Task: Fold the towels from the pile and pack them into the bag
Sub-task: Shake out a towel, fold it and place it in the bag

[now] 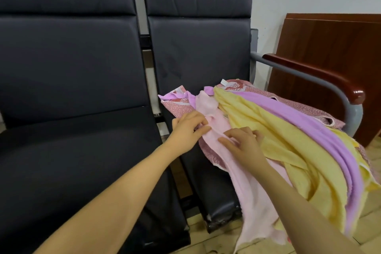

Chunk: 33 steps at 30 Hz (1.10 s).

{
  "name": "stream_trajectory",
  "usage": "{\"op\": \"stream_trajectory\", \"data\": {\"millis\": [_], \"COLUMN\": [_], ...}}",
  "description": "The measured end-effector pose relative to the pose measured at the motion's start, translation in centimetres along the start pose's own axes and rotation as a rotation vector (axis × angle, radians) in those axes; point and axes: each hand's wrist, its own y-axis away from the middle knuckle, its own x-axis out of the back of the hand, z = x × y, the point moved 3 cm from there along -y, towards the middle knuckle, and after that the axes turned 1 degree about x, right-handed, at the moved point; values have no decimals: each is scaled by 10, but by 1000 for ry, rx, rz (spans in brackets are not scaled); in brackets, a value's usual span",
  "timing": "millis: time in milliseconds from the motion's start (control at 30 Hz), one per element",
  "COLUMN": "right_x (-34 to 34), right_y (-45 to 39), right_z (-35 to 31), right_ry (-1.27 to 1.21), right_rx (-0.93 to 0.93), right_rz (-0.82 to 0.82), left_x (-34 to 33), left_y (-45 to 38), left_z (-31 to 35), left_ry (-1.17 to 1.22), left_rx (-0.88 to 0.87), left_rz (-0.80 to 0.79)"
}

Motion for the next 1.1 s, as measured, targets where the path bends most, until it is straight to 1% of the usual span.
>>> {"op": "stream_trajectory", "data": {"millis": [67,200,233,300,400,533,600,667,733,800,867,900,967,1033,1067,1100], "right_x": [2,2,0,-5,-21,-49,-60,-71,-83,-96,-108,-114,-125,-136,-140,-144], "right_y": [-2,-9,-12,-19,-23,-13,-8,-8,-9,-12,-14,-13,-8,1,5,9], "right_z": [-18,-59,-69,-92,-133,-180,-201,-226,-254,-280,-300,-307,-309,-299,-290,-281], "right_ry": [-95,-179,-215,-265,-295,-302,-361,-429,-490,-546,-564,-533,-419,-252,-127,6], "right_rx": [21,112,111,114,172,184,194,201,198,217,241,249,238,224,233,254], "right_rz": [16,103,100,50,-73,-217,-229,-206,-199,-183,-211,-250,-346,-458,-524,-595], "left_x": [15,47,56,76,115,164,181,197,213,228,240,246,248,239,231,221], "left_y": [8,30,36,49,73,117,141,160,172,180,189,193,202,213,218,221], "left_z": [-1,-8,-12,-24,-47,-77,-88,-96,-103,-111,-123,-130,-151,-169,-174,-174], "left_ry": [86,365,380,321,139,-26,-70,-126,-176,-166,-142,-184,-325,-397,-411,-445], "left_rx": [52,180,202,254,331,398,423,469,536,599,640,660,722,809,818,768], "left_rz": [-9,9,31,96,203,230,237,277,349,449,550,568,514,371,286,190]}}
